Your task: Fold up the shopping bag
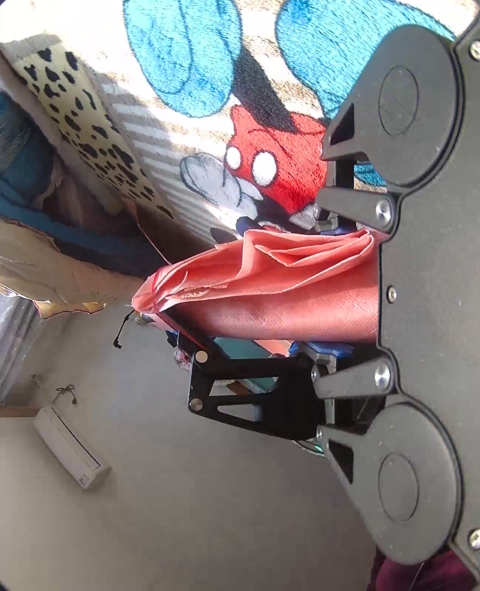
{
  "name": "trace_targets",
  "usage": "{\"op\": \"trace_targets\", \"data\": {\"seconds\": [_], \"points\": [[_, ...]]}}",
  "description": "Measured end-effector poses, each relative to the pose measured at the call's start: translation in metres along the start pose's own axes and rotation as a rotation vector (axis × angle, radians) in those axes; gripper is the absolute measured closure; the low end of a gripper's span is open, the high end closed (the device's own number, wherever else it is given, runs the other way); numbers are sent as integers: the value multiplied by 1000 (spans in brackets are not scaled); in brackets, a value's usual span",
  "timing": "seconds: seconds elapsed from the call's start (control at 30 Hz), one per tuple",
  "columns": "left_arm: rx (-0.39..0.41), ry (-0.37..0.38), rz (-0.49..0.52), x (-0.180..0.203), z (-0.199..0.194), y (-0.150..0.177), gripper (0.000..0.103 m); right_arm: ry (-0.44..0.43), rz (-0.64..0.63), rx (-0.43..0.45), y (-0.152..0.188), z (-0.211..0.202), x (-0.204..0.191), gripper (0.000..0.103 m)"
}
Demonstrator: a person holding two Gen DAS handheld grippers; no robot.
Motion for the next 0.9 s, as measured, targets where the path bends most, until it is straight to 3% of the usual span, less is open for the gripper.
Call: {"op": "trace_targets", "data": {"seconds": [0.13, 0.23, 0.3, 0.4, 0.57, 0.67, 0.77, 0.9], "points": [[-9, -8, -48, -2, 4, -3, 16, -145, 277, 93, 2, 3, 11, 54], [-7, -21, -104, -6, 1, -4, 16, -208, 373, 125, 5, 10, 12, 54], [20, -97, -117, -6, -3, -5, 16, -237, 434, 140, 8, 13, 12, 54], [50, -138, -160, -7, -5, -3, 16, -261, 492, 158, 13, 19, 10, 54], [34, -153, -190, -21, -3, -8, 16, -310, 561, 220, 11, 15, 0, 54], [28, -135, -294, -32, -2, -11, 16, -349, 639, 286, 12, 13, -1, 54], [58, -170, -296, -37, -5, -15, 16, -389, 704, 341, 16, 15, -1, 54], [83, -194, -286, -45, -8, -25, 16, -413, 712, 342, 11, 14, -12, 54]]}}
Point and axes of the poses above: each gripper's, at about its wrist camera, not at the fingertips, and z roughly the way its jaws point, x to its right, y to its underside, the point moved 8 cm from there along z, roughly the way its jaws point, and after that the axes turned 1 degree about z, right-handed, at the moved point
